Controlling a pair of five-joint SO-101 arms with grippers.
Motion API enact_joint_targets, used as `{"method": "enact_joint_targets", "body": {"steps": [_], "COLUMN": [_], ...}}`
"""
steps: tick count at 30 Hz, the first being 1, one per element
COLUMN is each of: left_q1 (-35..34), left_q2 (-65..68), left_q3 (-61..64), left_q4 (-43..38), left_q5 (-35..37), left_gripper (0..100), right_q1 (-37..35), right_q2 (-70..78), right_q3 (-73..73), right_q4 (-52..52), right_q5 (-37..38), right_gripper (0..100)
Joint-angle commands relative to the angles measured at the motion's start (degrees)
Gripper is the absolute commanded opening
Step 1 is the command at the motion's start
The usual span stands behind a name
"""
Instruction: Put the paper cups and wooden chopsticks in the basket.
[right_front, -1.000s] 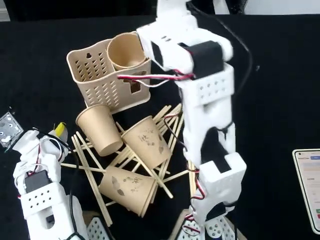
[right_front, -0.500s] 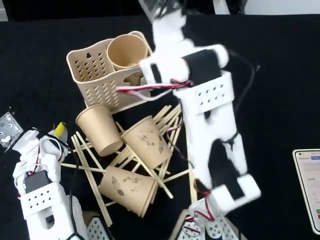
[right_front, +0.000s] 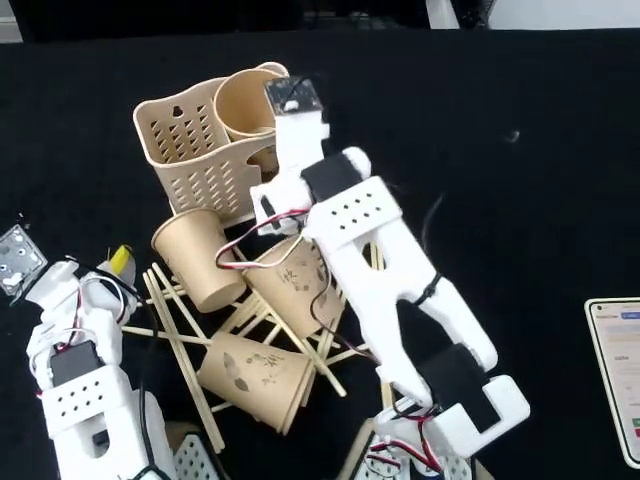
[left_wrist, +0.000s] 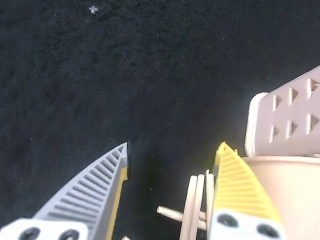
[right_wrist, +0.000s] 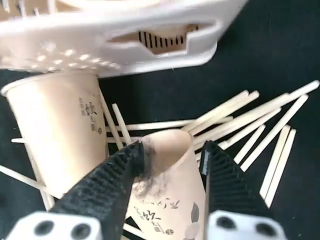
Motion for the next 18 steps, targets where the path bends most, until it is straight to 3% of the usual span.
{"method": "enact_joint_targets", "body": {"steps": [1, 9, 18], "left_q1": [-0.5, -0.6, -0.6], "left_q2": [-0.8, -0.8, -0.8], "left_q3": [-0.7, -0.6, -0.7], "left_q4": [-1.1, -1.1, -1.1], "left_q5": [0.3, 0.3, 0.3], "left_gripper": [28, 28, 28], "right_q1": [-0.7, 0.4, 6.9], "right_q2": [-3.5, -3.5, -3.6], "right_q3": [2.3, 7.6, -0.7], "right_q4": [-1.1, 1.8, 18.5], "right_q5": [-0.9, 8.1, 17.2], "right_gripper": [20.4, 20.1, 20.1]}}
